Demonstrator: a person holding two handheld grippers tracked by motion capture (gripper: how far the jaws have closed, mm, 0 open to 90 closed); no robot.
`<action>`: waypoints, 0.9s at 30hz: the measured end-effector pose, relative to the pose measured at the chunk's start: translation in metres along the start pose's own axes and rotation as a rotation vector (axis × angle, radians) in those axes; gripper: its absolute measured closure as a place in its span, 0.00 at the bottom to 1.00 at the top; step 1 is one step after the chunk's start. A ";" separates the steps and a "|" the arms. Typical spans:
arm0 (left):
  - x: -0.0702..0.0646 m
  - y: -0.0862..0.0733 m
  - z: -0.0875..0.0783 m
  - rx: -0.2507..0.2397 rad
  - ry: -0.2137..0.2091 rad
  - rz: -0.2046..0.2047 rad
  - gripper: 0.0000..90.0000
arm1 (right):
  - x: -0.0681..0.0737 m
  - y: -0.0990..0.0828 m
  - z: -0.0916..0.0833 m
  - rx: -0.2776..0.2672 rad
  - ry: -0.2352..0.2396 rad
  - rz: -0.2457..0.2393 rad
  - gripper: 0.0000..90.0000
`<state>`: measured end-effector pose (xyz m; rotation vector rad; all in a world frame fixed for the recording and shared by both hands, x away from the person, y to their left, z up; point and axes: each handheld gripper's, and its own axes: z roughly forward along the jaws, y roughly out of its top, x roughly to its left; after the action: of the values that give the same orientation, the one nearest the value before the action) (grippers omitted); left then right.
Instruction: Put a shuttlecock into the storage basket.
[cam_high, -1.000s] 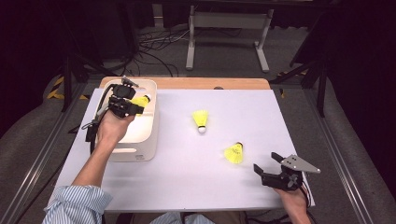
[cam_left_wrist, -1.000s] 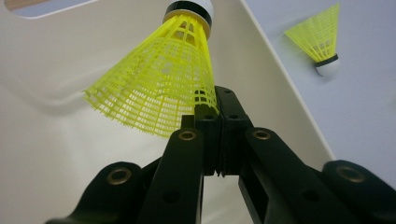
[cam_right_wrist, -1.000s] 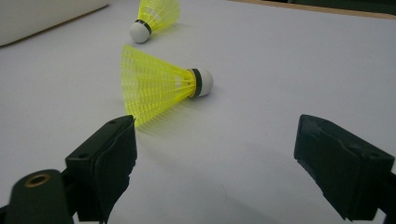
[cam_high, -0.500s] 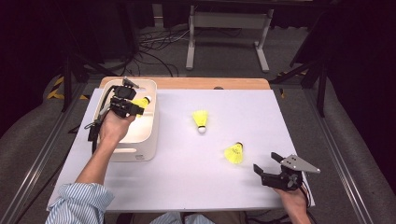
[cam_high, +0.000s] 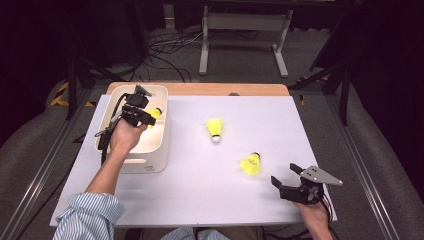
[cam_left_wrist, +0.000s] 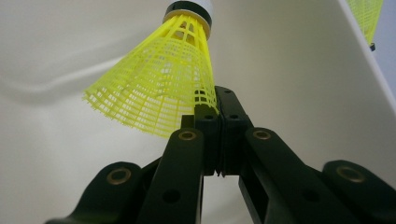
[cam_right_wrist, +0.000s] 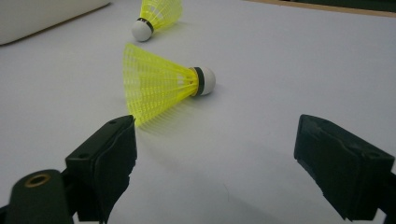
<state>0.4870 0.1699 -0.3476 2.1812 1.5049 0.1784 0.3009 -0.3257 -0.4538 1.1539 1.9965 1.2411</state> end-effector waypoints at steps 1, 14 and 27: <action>0.000 0.000 0.001 0.003 -0.002 -0.001 0.99 | 0.000 0.000 0.000 0.000 0.001 0.000 0.15; 0.004 0.004 0.010 0.061 -0.003 -0.021 0.98 | 0.000 0.000 0.001 0.009 0.015 0.004 0.15; 0.003 0.004 0.011 0.083 0.012 0.002 0.91 | 0.000 0.000 0.001 0.010 0.012 0.005 0.15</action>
<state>0.4954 0.1676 -0.3562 2.2500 1.5420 0.1327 0.3017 -0.3253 -0.4547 1.1591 2.0119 1.2449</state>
